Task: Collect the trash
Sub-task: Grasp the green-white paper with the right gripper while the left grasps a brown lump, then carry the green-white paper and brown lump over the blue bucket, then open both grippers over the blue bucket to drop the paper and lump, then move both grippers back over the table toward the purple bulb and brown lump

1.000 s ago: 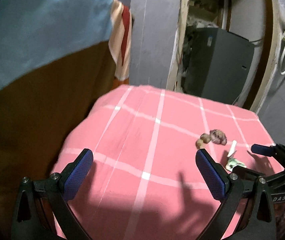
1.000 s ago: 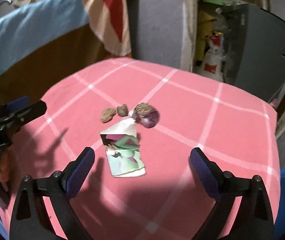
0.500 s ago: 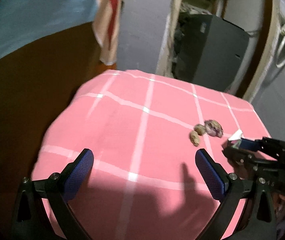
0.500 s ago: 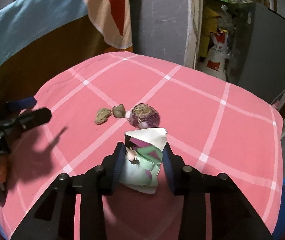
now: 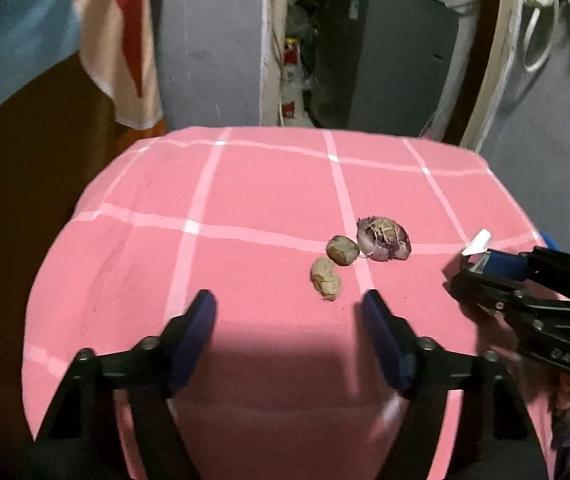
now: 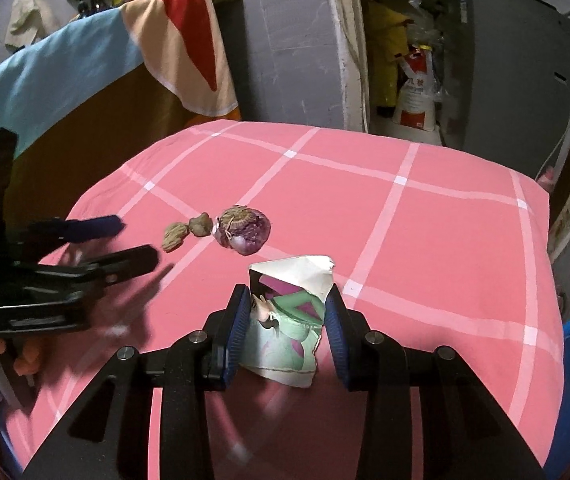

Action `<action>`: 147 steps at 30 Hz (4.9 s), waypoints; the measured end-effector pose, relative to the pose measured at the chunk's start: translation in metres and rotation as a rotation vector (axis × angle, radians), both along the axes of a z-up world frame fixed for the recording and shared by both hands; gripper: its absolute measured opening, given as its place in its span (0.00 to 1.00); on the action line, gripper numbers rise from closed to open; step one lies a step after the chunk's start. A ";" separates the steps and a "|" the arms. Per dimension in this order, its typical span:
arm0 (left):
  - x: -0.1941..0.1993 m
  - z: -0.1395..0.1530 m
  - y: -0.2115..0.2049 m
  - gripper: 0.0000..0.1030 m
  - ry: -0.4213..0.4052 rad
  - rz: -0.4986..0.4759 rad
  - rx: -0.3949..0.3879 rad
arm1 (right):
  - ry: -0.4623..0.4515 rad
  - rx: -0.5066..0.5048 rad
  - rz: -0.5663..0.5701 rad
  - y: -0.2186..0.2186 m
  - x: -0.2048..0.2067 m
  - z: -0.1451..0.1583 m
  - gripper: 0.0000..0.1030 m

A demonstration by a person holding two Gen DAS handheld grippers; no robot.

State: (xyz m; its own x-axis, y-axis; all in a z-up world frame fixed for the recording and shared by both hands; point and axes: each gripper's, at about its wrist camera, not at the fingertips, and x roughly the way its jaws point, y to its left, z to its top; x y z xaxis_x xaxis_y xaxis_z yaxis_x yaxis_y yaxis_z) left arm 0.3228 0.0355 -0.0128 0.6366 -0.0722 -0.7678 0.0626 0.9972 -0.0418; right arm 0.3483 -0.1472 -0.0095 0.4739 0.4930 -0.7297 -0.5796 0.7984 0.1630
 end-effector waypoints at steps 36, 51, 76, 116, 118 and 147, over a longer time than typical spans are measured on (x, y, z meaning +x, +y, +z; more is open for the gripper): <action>-0.075 0.070 -0.054 0.12 -0.443 -0.063 -0.222 | -0.477 0.238 -0.159 -0.081 -0.082 0.077 0.34; -0.120 0.117 -0.140 0.12 -0.687 -0.234 -0.251 | -0.833 0.213 -0.392 -0.160 -0.155 0.111 0.34; -0.074 0.081 -0.262 0.12 -0.414 -0.451 -0.229 | -0.471 0.229 -0.767 -0.278 -0.131 0.071 0.35; -0.062 0.087 -0.197 0.76 -0.409 -0.269 -0.275 | -0.516 0.312 -0.745 -0.266 -0.126 0.073 0.86; -0.066 0.093 -0.188 0.82 -0.445 -0.239 -0.267 | -0.554 0.321 -0.724 -0.259 -0.128 0.077 0.91; -0.120 0.081 -0.054 0.96 -0.635 0.045 -0.076 | -0.769 0.294 -0.308 -0.131 -0.140 0.082 1.00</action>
State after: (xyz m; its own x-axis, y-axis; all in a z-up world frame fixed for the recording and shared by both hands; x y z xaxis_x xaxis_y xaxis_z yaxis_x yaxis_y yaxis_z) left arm 0.2027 -0.0181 0.0680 0.9694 -0.0746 -0.2339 0.0569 0.9951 -0.0811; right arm 0.2082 -0.2778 0.0724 0.9250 0.3797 -0.0167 -0.3788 0.9246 0.0401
